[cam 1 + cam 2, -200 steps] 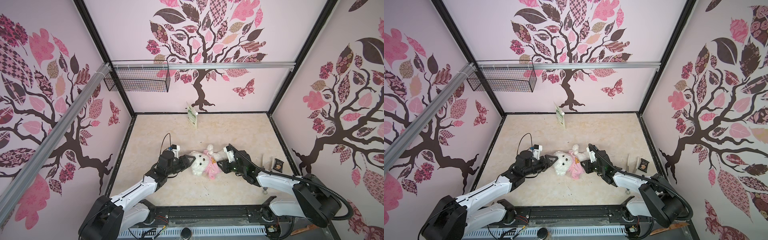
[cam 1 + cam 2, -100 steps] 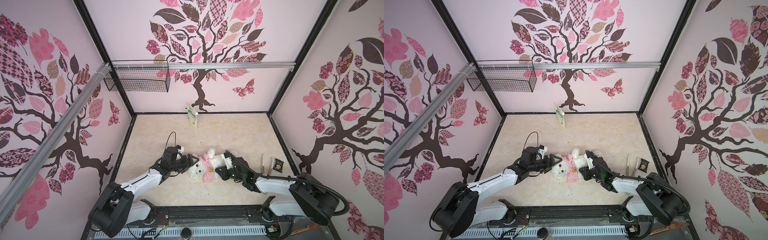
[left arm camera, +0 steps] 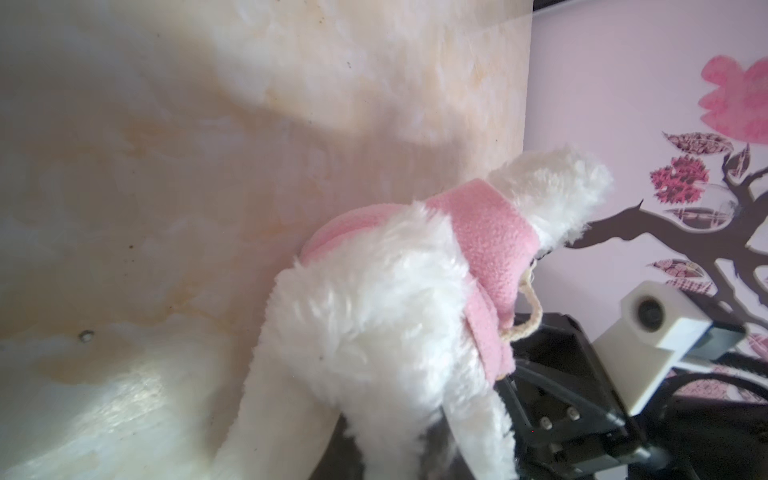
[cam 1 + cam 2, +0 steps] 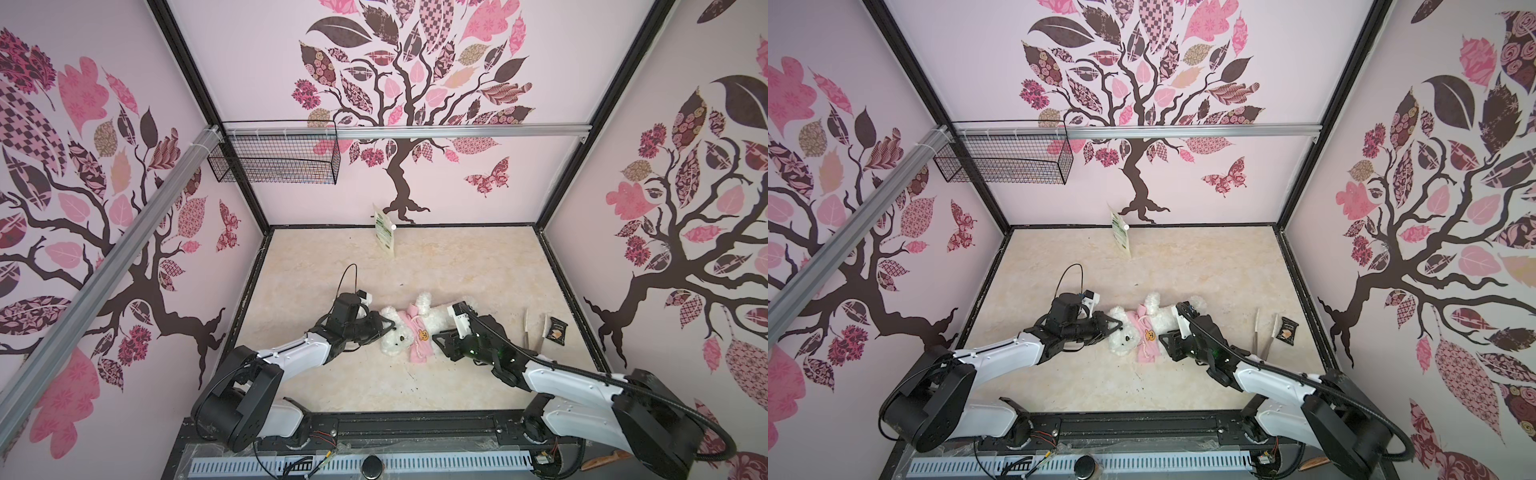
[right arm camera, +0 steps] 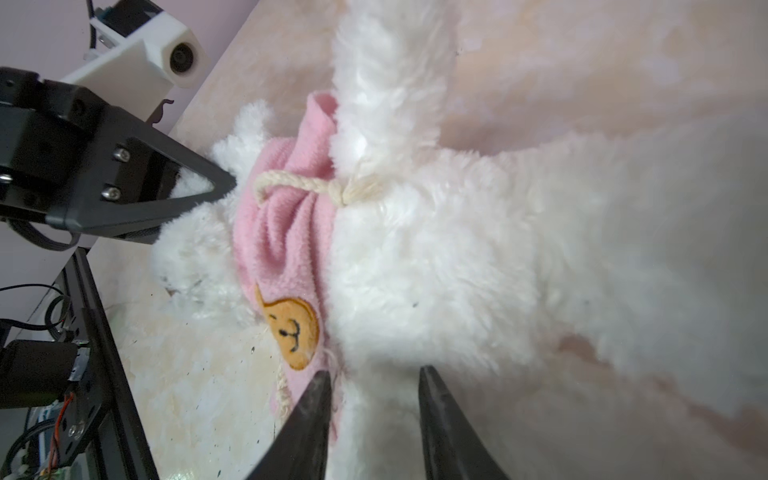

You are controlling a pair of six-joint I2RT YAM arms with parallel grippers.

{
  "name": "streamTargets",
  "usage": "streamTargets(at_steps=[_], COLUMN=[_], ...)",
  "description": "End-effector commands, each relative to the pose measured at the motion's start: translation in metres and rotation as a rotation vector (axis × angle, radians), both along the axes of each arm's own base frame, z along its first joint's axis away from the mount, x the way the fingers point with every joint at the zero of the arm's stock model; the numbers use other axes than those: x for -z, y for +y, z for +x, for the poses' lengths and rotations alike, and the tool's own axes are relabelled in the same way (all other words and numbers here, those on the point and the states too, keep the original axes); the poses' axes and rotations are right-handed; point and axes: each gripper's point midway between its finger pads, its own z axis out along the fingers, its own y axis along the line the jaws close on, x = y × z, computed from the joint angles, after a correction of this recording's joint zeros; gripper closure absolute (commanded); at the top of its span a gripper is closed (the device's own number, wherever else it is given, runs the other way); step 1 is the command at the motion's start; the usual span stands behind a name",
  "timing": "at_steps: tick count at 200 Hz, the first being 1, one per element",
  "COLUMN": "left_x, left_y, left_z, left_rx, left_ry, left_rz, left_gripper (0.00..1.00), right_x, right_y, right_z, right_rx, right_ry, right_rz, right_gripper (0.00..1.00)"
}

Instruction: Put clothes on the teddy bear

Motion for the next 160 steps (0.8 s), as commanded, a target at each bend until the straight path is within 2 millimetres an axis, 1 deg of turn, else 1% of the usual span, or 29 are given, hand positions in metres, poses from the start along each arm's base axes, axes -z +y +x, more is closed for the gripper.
streamTargets(at_steps=[1, 10, 15, 27, 38, 44, 54, 76, 87, 102, 117, 126, 145, 160], left_x=[-0.028, -0.039, -0.045, -0.058, -0.068, -0.072, -0.079, -0.086, -0.089, -0.090, -0.092, -0.092, -0.093, -0.093], left_y=[-0.006, -0.008, -0.008, -0.009, -0.010, -0.012, -0.015, -0.024, -0.029, -0.033, -0.037, -0.038, -0.040, -0.041], left_z=[0.003, 0.003, 0.003, 0.002, 0.001, 0.000, -0.003, -0.009, -0.013, -0.016, -0.018, -0.019, -0.020, -0.020], left_rx=[0.017, 0.021, 0.020, 0.024, 0.032, 0.043, 0.063, 0.112, 0.134, 0.154, 0.172, 0.178, 0.190, 0.197], left_ry=[-0.133, -0.180, -0.206, -0.266, -0.311, -0.330, -0.352, -0.368, -0.370, -0.369, -0.378, -0.376, -0.378, -0.378], left_rz=[-0.075, -0.105, -0.118, -0.147, -0.168, -0.179, -0.200, -0.241, -0.258, -0.266, -0.270, -0.269, -0.266, -0.262], left_gripper=[1.00, 1.00, 1.00, 1.00, 1.00, 1.00, 1.00, 1.00, 1.00, 1.00, 1.00, 1.00, 1.00, 1.00], right_x=[-0.017, -0.027, -0.035, -0.051, -0.068, -0.072, -0.079, -0.083, -0.086, -0.084, -0.079, -0.080, -0.080, -0.081], right_y=[-0.017, -0.019, -0.019, -0.019, -0.012, -0.009, -0.005, 0.002, 0.004, 0.005, 0.004, 0.006, 0.007, 0.007], right_z=[0.000, -0.001, -0.003, -0.006, -0.014, -0.018, -0.021, -0.023, -0.023, -0.019, -0.014, -0.014, -0.011, -0.010], right_rx=[0.036, 0.021, 0.000, -0.037, -0.105, -0.129, -0.160, -0.213, -0.228, -0.224, -0.206, -0.213, -0.215, -0.211], right_ry=[-0.010, 0.020, 0.043, 0.074, 0.066, 0.069, 0.067, 0.063, 0.056, 0.048, 0.045, 0.039, 0.038, 0.031], right_rz=[-0.010, 0.054, 0.115, 0.209, 0.270, 0.289, 0.317, 0.333, 0.333, 0.318, 0.299, 0.303, 0.309, 0.315], right_gripper=[0.52, 0.50, 0.49, 0.50, 0.53, 0.54, 0.60, 0.76, 0.81, 0.86, 0.89, 0.89, 0.88, 0.86])
